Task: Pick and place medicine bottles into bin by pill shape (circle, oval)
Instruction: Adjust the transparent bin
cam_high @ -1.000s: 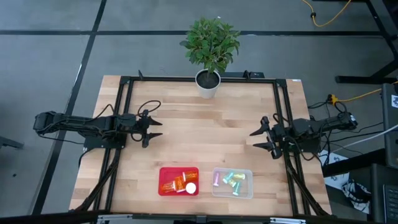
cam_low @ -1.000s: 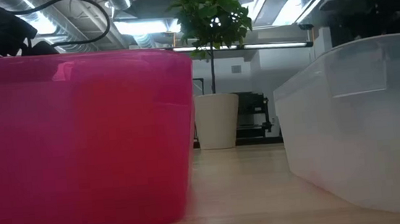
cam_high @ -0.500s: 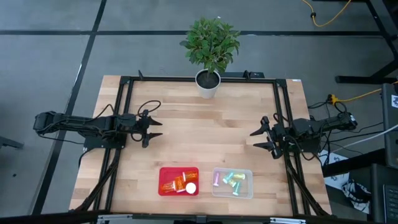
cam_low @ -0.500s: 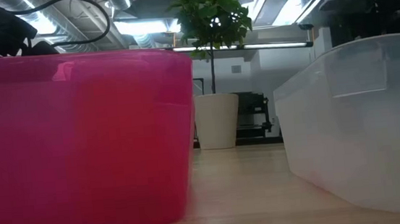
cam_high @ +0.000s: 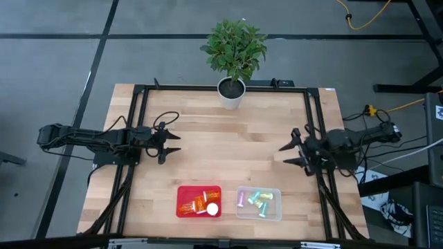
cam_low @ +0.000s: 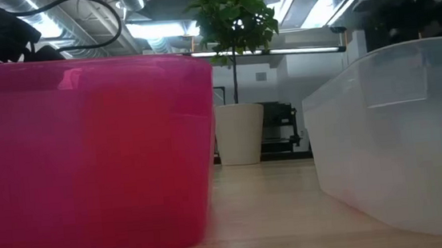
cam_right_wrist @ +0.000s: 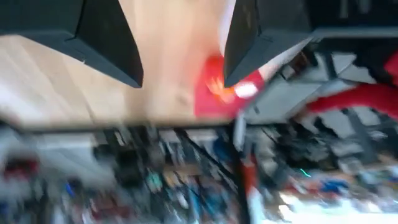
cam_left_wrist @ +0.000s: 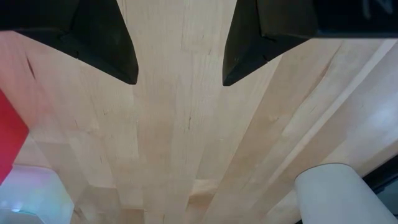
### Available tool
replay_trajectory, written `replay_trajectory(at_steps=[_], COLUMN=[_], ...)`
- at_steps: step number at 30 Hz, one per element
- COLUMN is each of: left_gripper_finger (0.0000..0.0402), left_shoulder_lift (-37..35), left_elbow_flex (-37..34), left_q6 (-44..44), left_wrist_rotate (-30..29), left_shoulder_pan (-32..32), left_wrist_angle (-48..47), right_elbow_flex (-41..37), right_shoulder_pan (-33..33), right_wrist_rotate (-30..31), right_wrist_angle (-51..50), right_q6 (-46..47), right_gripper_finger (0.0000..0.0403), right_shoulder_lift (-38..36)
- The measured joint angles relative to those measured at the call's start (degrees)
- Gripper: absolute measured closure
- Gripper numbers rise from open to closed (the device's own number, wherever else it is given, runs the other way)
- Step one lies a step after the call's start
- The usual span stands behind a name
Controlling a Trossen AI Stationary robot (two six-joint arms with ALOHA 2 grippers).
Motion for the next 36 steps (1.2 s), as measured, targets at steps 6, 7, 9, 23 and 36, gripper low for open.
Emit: replay_trajectory(at_steps=[6,7,9,23,36], left_gripper_finger=[0.0174,0.0174,0.0174,0.0174,0.0174], left_shoulder_lift=[-0.01,-0.01,0.00,0.00,0.00], left_elbow_flex=[0.00,-0.01,-0.02,-0.02,0.00], left_q6=[0.00,-0.01,-0.02,-0.08,-0.09], left_wrist_rotate=[0.00,0.01,0.00,0.00,0.00], left_shoulder_pan=[-0.02,-0.01,-0.02,-0.02,0.00], left_wrist_angle=[0.00,0.00,0.00,0.02,0.02], right_elbow_flex=[7.61,9.34,13.62,41.50,43.54], right_shoulder_pan=[1.23,1.92,3.63,11.05,14.20], right_wrist_rotate=[-6.27,-8.05,-9.26,-14.91,-18.99], right_wrist_angle=[-1.04,-1.31,-4.61,-35.44,-34.65], right_q6=[2.68,2.69,4.29,17.13,22.62], right_gripper_finger=[0.0178,0.0178,0.0178,0.0178,0.0178], right_shoulder_lift=[13.76,16.50,22.52,60.10,70.03])
